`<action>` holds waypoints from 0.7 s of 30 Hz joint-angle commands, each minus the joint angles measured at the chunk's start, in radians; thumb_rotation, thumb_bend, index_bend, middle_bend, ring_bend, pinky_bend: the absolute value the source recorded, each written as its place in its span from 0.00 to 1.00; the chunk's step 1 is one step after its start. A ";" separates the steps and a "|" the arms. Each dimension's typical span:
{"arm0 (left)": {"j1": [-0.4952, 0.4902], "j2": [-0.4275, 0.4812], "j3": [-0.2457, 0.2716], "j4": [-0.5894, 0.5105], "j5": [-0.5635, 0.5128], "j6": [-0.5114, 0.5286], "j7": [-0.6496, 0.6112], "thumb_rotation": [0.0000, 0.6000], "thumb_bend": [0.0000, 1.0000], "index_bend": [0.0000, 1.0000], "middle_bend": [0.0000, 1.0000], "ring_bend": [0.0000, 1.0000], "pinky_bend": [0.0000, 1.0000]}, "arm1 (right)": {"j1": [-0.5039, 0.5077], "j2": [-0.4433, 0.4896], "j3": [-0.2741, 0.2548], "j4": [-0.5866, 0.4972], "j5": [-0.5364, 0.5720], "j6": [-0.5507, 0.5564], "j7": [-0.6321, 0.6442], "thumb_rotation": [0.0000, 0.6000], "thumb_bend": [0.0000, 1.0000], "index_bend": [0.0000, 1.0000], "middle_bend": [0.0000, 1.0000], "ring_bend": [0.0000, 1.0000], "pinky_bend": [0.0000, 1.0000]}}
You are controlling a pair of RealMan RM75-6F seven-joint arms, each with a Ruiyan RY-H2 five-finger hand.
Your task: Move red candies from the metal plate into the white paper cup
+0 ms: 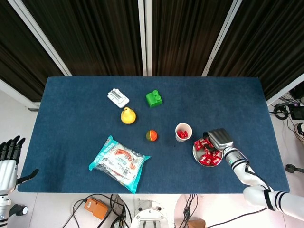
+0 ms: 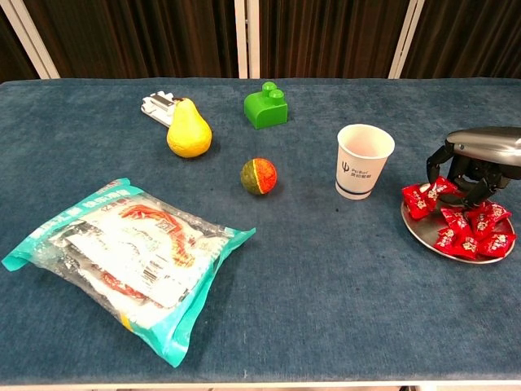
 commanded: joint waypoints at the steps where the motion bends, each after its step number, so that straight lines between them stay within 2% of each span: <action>1: 0.002 0.000 0.001 0.002 0.000 0.001 -0.001 1.00 0.00 0.00 0.00 0.00 0.00 | -0.002 0.005 0.000 -0.005 -0.011 0.007 0.007 1.00 0.77 0.69 0.92 1.00 1.00; 5: 0.004 0.000 0.002 0.004 -0.001 0.003 -0.004 1.00 0.00 0.00 0.00 0.00 0.00 | -0.009 0.033 0.002 -0.037 -0.040 0.028 0.023 1.00 0.78 0.70 0.92 1.00 1.00; 11: 0.004 0.000 0.000 0.005 0.001 0.004 -0.006 1.00 0.00 0.00 0.00 0.00 0.00 | -0.031 0.122 0.016 -0.144 -0.118 0.109 0.056 1.00 0.78 0.70 0.92 1.00 1.00; 16: 0.000 0.002 -0.003 0.002 0.004 0.003 -0.004 1.00 0.00 0.00 0.00 0.00 0.00 | -0.024 0.170 0.058 -0.214 -0.147 0.148 0.091 1.00 0.78 0.70 0.92 1.00 1.00; 21: -0.002 0.003 -0.003 -0.004 0.007 0.002 0.002 1.00 0.00 0.00 0.00 0.00 0.00 | 0.042 0.148 0.109 -0.217 -0.096 0.092 0.058 1.00 0.78 0.69 0.92 1.00 1.00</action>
